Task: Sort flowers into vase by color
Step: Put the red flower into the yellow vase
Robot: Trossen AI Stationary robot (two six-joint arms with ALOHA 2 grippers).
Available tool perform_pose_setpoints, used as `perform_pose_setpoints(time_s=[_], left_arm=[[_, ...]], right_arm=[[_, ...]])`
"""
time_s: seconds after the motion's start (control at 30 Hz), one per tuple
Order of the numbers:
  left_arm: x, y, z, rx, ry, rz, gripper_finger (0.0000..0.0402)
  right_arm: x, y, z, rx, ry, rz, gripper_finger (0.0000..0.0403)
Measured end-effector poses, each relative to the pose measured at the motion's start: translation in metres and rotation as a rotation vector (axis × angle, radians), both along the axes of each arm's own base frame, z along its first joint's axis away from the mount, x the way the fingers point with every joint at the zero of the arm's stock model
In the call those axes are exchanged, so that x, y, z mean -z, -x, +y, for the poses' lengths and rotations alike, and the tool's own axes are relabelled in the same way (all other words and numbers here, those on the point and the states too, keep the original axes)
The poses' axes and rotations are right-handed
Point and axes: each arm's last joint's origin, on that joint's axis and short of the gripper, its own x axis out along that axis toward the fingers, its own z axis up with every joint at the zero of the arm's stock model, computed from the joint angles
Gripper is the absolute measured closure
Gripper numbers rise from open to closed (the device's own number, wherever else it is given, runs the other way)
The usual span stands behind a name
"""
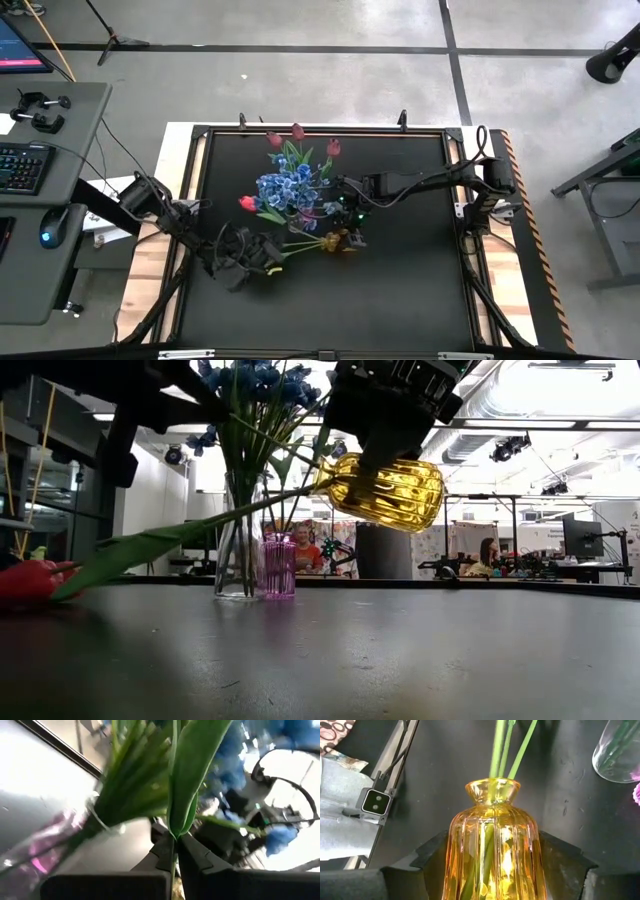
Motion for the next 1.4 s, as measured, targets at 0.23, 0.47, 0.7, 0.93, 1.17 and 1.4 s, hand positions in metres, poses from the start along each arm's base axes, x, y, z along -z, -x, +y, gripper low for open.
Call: perform_pose_setpoints(time_s=[0.23, 0.47, 0.7, 0.93, 1.17, 1.4], left_arm=[[0.009, -0.002, -0.005, 0.165, 0.038, -0.011, 0.0401], [0.021, -0.002, -0.006, 0.239, 0.104, -0.004, 0.0402], [0.021, -0.003, -0.006, 0.268, 0.086, 0.026, 0.0397], [0.022, -0.006, -0.005, 0.35, 0.065, 0.08, 0.0345], [0.022, -0.007, -0.005, 0.353, 0.049, 0.095, 0.0285], [0.023, -0.006, -0.014, 0.562, 0.096, 0.117, 0.025]], right_arm=[[-0.001, -0.002, 0.0, 0.004, -0.003, -0.022, 0.016], [0.0, -0.001, 0.001, 0.01, -0.013, 0.0, 0.016], [0.0, -0.001, 0.0, 0.009, -0.011, -0.008, 0.016], [-0.004, -0.005, 0.0, 0.016, -0.032, -0.047, 0.016], [-0.007, -0.007, 0.001, 0.024, -0.078, -0.066, 0.016], [-0.007, -0.007, 0.001, 0.022, -0.076, -0.061, 0.016]])
